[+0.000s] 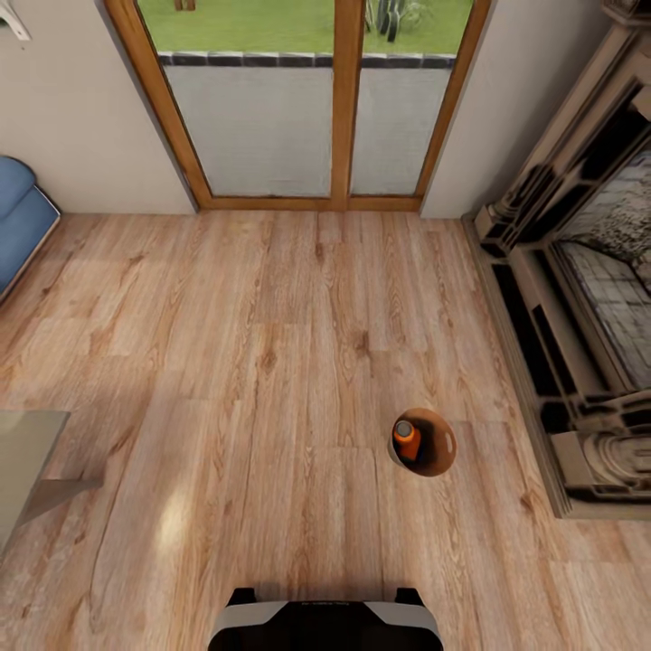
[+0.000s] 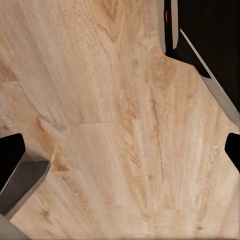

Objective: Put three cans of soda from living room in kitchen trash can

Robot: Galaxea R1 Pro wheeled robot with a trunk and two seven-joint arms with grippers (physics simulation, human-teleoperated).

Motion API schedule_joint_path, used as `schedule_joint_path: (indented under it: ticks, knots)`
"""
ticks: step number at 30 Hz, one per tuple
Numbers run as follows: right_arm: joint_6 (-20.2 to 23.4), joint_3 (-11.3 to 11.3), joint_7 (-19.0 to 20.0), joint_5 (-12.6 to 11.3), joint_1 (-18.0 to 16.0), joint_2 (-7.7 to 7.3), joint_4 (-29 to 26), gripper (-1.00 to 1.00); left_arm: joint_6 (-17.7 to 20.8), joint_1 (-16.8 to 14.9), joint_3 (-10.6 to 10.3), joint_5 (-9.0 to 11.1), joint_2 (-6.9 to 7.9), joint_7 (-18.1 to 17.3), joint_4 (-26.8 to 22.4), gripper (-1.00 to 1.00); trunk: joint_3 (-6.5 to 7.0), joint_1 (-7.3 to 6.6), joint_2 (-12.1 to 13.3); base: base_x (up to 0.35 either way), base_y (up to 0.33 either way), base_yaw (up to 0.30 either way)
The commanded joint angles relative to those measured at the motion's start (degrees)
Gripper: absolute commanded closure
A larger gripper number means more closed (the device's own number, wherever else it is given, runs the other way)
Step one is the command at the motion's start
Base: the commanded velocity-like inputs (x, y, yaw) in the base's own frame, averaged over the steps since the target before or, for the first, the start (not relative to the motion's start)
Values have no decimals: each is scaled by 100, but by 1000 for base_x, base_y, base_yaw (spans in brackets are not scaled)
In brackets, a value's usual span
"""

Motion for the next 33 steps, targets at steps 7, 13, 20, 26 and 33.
schedule_joint_path:
  ticks: [7, 13, 20, 26, 33]
  knots:
    - [-46, -10, 2, -168, 46, -23, 0, -100, 6, 19, 4, -11, -20, 1, 1, -100, 126, -154, 282, 0, 0, 0]
    - [-62, -65, 2, -233, 75, 5, -24, -100, 5, 18, 13, -5, -84, -2, -29, -100, 234, -286, 523, 0, 0, 0]
    - [-51, -619, 3, -230, 79, 27, -80, -100, 6, 18, 12, -5, -242, -6, -41, -100, 360, -440, 804, 0, 0, 0]
    - [-48, -731, 3, -226, 82, 46, -105, -100, 3, 18, 13, -1, -263, -2, -48, -100, 467, -572, 1044, 0, 0, 0]
    - [-47, -783, -203, -240, 79, 66, -115, -100, -4, 18, 13, 26, -269, -7, -61, -100, 593, -725, 1325, 0, 0, 0]
